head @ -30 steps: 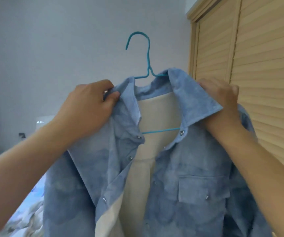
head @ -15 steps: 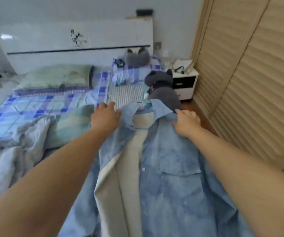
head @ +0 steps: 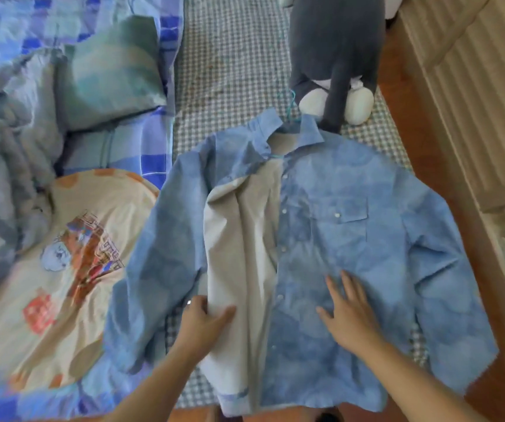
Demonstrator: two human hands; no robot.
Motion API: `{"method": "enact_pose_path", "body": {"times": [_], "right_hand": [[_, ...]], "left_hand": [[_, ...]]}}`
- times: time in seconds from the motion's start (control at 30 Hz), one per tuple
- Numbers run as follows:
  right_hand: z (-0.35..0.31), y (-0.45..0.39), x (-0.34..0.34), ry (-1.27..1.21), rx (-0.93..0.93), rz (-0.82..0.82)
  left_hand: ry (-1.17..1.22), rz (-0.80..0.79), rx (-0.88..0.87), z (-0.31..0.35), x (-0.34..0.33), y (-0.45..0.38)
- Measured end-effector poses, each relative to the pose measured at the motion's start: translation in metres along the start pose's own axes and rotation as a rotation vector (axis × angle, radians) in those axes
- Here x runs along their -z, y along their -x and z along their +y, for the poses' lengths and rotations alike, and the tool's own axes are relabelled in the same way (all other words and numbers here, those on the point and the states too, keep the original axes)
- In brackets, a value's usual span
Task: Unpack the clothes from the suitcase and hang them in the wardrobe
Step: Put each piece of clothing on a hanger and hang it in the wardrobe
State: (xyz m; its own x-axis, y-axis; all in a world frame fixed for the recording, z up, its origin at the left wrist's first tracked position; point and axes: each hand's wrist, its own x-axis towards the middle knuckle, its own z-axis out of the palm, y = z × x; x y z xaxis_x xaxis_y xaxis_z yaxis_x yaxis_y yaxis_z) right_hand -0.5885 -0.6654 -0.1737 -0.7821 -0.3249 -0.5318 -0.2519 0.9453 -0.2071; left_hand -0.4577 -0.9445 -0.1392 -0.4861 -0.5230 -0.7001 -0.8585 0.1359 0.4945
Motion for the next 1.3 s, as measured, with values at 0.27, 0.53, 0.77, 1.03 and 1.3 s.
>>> {"method": "enact_pose_path", "body": {"times": [0.27, 0.53, 0.77, 1.03, 1.3], "right_hand": [[0.008, -0.006, -0.006, 0.082, 0.069, -0.056], [0.02, -0.002, 0.019, -0.203, 0.007, -0.074], [-0.052, 0.056, -0.011, -0.524, -0.039, -0.04], [-0.158, 0.092, -0.085, -0.536, -0.085, -0.018], [-0.154, 0.135, -0.107, -0.605, -0.201, 0.022]], "left_hand": [[-0.319, 0.666, -0.442, 0.021, -0.011, 0.071], [-0.179, -0.5, -0.123, 0.035, -0.061, 0.123], [-0.575, 0.557, -0.103, -0.057, 0.044, 0.041], [-0.951, 0.673, -0.44, -0.085, 0.2, 0.001], [-0.582, 0.276, -0.321, -0.085, 0.135, 0.035]]}}
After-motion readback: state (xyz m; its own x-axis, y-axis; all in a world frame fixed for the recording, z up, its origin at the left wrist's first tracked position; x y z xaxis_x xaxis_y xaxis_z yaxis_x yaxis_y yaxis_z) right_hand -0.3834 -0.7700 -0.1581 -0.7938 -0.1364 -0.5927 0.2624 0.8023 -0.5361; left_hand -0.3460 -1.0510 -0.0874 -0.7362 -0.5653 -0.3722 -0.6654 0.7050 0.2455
